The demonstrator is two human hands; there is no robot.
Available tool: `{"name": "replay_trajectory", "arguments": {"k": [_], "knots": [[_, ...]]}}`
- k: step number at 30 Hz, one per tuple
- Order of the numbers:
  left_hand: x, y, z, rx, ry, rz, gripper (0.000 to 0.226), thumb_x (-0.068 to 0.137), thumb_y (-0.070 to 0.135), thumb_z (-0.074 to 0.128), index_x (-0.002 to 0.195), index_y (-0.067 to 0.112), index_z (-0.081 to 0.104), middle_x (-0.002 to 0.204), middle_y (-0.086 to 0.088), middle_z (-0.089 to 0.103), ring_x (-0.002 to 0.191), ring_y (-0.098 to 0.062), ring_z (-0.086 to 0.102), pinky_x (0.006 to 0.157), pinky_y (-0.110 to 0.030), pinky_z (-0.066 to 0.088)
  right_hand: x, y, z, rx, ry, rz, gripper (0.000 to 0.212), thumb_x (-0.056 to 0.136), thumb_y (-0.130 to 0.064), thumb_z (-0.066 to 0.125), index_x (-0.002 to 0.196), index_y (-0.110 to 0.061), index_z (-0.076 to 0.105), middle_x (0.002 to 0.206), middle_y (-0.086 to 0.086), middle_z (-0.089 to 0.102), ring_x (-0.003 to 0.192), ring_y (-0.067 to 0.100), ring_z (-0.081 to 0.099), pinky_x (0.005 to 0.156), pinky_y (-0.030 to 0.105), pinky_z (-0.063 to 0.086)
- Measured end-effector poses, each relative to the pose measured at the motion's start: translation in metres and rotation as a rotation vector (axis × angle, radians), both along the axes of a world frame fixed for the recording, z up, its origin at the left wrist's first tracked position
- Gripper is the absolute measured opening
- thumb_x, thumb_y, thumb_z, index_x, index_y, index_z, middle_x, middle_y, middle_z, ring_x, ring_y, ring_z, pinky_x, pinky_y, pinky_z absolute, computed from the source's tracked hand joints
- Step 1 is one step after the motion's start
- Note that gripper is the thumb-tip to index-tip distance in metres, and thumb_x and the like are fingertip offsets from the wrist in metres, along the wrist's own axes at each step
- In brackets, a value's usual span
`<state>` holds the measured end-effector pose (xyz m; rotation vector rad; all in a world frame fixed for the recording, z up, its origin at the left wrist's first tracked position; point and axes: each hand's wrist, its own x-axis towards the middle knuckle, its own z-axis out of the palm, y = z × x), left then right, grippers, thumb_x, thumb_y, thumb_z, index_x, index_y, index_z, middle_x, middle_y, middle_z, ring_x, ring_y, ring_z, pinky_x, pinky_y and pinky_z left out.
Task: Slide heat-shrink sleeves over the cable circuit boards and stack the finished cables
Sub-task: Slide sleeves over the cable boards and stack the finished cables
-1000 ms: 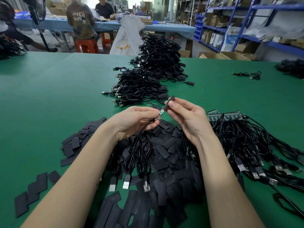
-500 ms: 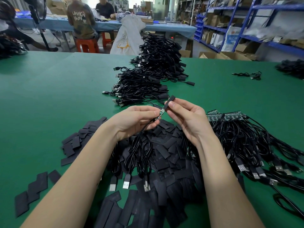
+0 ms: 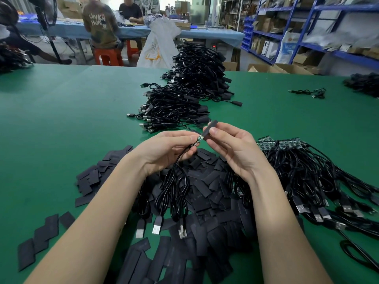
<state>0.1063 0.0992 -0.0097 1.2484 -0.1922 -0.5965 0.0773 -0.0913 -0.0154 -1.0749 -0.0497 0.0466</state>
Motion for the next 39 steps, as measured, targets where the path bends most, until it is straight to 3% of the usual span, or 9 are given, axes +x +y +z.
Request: {"name": "replay_trajectory", "arguments": {"k": [7, 12, 20, 26, 33, 39], "knots": [[-0.0007, 0.0004, 0.0000, -0.012, 0.045, 0.005, 0.034, 0.076, 0.012, 0.069, 0.108, 0.004, 0.071, 0.077, -0.001, 0.071, 0.063, -0.006, 0.066, 0.058, -0.014, 0.054, -0.0019, 0.0025, 0.0019, -0.038, -0.052, 0.033, 0.027, 0.076, -0.008, 0.075, 0.103, -0.009, 0.076, 0.098, 0.008, 0.078, 0.090, 0.015, 0.074, 0.074, 0.019, 0.059], [0.0004, 0.0005, -0.0007, -0.021, 0.066, 0.017, 0.032, 0.073, 0.012, 0.071, 0.105, 0.005, 0.072, 0.079, -0.002, 0.072, 0.065, -0.006, 0.067, 0.059, -0.015, 0.054, -0.0022, 0.0026, 0.0034, -0.082, -0.085, 0.028, 0.024, 0.076, -0.008, 0.076, 0.101, -0.009, 0.078, 0.098, 0.009, 0.078, 0.090, 0.016, 0.075, 0.074, 0.018, 0.058], [-0.0001, -0.0004, 0.0001, -0.024, 0.080, 0.047, 0.031, 0.075, 0.010, 0.070, 0.106, 0.004, 0.071, 0.078, -0.002, 0.071, 0.065, -0.006, 0.067, 0.059, -0.015, 0.055, -0.0015, 0.0017, 0.0021, -0.056, -0.084, 0.016, 0.022, 0.073, -0.007, 0.077, 0.095, -0.007, 0.079, 0.096, 0.012, 0.078, 0.086, 0.016, 0.076, 0.072, 0.017, 0.058], [0.0007, -0.0020, -0.0013, 0.011, 0.045, 0.074, 0.020, 0.092, 0.002, 0.061, 0.111, 0.000, 0.069, 0.078, -0.003, 0.071, 0.064, -0.006, 0.067, 0.059, -0.014, 0.054, -0.0008, 0.0004, 0.0013, -0.117, -0.089, -0.002, 0.019, 0.078, -0.002, 0.076, 0.096, -0.008, 0.079, 0.096, 0.013, 0.078, 0.086, 0.019, 0.077, 0.071, 0.017, 0.058], [0.0015, 0.0000, -0.0018, 0.030, 0.016, 0.068, 0.025, 0.096, 0.002, 0.060, 0.119, -0.005, 0.066, 0.081, -0.005, 0.069, 0.065, -0.007, 0.066, 0.060, -0.014, 0.053, -0.0007, 0.0019, -0.0025, -0.162, -0.087, -0.005, 0.017, 0.080, -0.003, 0.077, 0.094, -0.011, 0.080, 0.097, 0.014, 0.078, 0.086, 0.019, 0.077, 0.071, 0.017, 0.058], [0.0027, -0.0032, -0.0042, -0.097, 0.023, 0.108, 0.017, 0.077, 0.008, 0.073, 0.094, 0.004, 0.071, 0.089, -0.009, 0.075, 0.080, -0.014, 0.074, 0.070, -0.016, 0.058, -0.0003, 0.0024, -0.0035, -0.103, -0.068, -0.001, 0.017, 0.079, -0.002, 0.075, 0.095, -0.008, 0.079, 0.097, 0.014, 0.078, 0.084, 0.018, 0.076, 0.072, 0.017, 0.058]]}}
